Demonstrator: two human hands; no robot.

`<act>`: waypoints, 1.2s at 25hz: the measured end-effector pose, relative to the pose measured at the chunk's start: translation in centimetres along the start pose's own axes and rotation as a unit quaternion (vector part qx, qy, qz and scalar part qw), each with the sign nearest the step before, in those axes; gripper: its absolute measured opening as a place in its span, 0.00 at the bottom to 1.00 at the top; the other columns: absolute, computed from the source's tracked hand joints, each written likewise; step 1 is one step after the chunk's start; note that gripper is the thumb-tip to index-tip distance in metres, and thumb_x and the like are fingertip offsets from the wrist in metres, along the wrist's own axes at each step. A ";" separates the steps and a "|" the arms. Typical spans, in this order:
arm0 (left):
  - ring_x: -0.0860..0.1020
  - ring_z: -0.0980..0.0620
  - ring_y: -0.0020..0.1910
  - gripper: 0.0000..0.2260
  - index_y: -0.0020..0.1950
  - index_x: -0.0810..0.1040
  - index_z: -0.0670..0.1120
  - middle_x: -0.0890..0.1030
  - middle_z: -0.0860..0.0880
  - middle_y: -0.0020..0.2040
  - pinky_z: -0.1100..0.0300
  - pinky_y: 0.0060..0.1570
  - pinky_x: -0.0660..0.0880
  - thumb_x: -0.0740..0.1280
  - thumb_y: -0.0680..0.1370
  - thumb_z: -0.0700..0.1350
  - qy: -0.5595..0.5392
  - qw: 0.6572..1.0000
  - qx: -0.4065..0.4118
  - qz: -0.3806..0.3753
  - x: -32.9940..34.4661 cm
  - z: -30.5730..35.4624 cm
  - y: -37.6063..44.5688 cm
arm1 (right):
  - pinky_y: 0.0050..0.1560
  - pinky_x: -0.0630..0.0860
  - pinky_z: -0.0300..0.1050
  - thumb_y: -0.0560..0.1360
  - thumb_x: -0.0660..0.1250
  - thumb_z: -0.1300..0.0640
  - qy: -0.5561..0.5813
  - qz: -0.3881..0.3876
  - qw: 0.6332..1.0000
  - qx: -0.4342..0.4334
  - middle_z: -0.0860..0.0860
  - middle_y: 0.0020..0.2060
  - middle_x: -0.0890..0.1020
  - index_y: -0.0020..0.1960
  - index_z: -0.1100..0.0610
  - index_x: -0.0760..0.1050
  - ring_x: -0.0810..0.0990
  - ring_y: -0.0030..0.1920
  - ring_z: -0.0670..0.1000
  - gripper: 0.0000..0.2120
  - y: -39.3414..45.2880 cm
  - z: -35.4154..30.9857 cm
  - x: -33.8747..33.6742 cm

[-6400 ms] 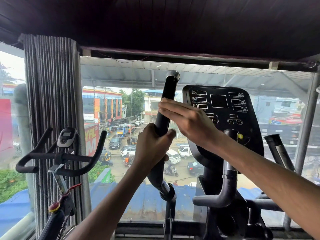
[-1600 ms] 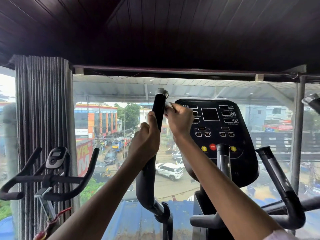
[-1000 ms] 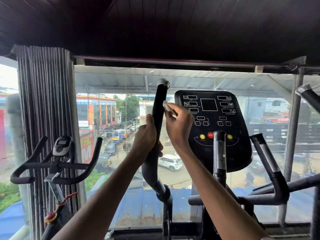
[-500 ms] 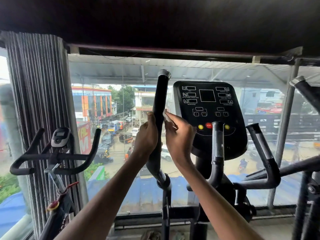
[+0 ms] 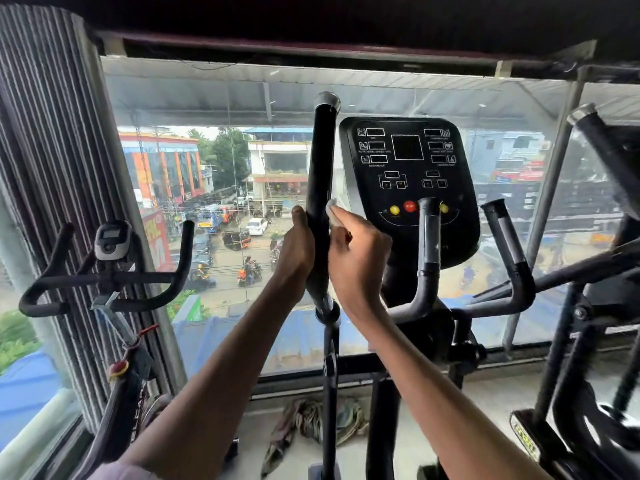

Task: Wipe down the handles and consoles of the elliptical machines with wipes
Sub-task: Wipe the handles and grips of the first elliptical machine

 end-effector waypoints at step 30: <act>0.80 0.61 0.39 0.06 0.49 0.83 0.44 0.83 0.52 0.41 0.69 0.37 0.73 0.74 0.74 0.42 0.041 0.955 0.292 0.038 -1.2 11.1 0.2 | 0.37 0.83 0.45 0.77 0.69 0.68 0.248 -0.145 0.951 0.110 0.54 0.45 0.86 0.55 0.56 0.80 0.86 0.42 0.47 0.11 9.8 1.5 -1.2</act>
Point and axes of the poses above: each hand's wrist, its own y-axis towards the middle knuckle, its own x-axis out of the palm, z = x × y, the point moved 6 cm from there along y, towards the middle knuckle
